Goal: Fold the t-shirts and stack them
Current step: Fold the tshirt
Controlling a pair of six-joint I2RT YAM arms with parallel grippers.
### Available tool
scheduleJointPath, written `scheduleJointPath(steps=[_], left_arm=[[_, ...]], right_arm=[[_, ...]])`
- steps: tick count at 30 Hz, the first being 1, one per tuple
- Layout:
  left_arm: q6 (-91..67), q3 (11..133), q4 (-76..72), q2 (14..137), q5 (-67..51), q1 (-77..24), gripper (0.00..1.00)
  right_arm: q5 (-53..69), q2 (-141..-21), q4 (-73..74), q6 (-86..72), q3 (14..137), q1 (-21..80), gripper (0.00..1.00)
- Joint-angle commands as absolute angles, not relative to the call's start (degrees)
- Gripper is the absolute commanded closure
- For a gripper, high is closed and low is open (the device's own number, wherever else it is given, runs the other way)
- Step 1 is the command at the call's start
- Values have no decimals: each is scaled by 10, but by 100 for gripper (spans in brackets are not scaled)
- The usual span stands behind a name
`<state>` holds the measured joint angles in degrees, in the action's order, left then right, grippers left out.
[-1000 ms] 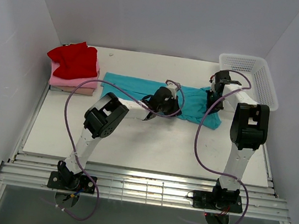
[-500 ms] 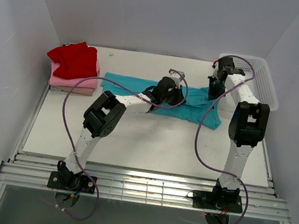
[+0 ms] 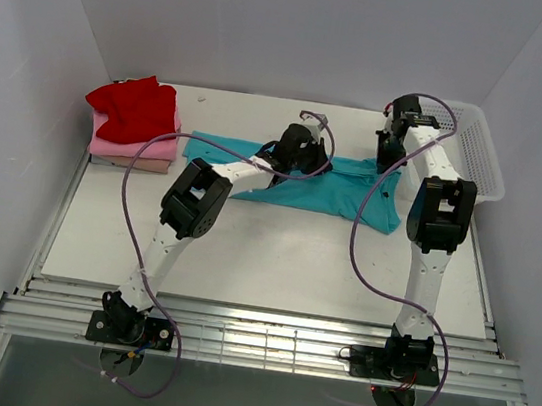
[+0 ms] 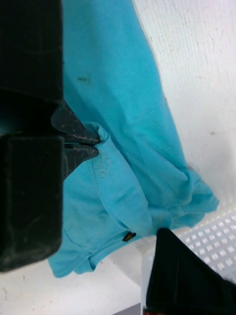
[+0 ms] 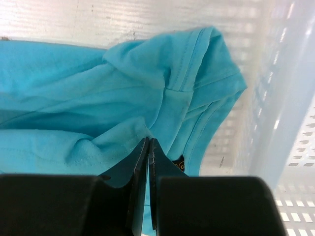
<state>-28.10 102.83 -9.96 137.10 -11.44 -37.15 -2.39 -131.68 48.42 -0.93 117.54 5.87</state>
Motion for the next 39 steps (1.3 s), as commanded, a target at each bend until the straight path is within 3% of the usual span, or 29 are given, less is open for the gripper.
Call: scheduleJointPath(steps=[1,7,12,13,15,17,21,24,27,30,31,32,35,39], left_arm=[[-276,1069,-84,1382,-136,-364,91],[-269,1099,-83,1402,-149,-359,83],[-262,1105,-83,1390,-119,-359,57],[-259,1108,-83,1385,-101,-359,41],[-247,1120,-71,1373,-84,-355,37],[-241,1142,-47,1366,-58,-347,23],[-241,1121,-30,1312,-14,-329,21],[-228,1021,-58,1245,28,-318,22],[-215,931,-57,1209,70,-306,25],[-206,843,-56,1175,119,-289,48],[-204,825,-54,1164,129,-277,68],[-202,808,-47,1159,142,-272,77],[-192,756,-29,1148,191,-259,96],[-193,734,7,1160,206,-256,100]], right_arm=[[-40,-1324,491,-3,1219,53,92],[-53,-1321,468,-4,1220,51,91],[-61,-1263,375,-20,1155,51,76],[-57,-1249,355,-23,1137,51,75],[-52,-1207,324,-26,1091,51,73],[-57,-1173,292,-28,1064,51,71],[-73,-1104,265,-32,1004,51,72],[-77,-1029,221,-43,916,52,72],[-46,-965,190,-63,841,52,72],[-6,-943,205,-80,808,55,74],[12,-943,215,-82,803,60,83],[13,-947,236,-83,799,62,91],[10,-961,265,-84,780,69,92],[4,-981,274,-90,753,77,92]])
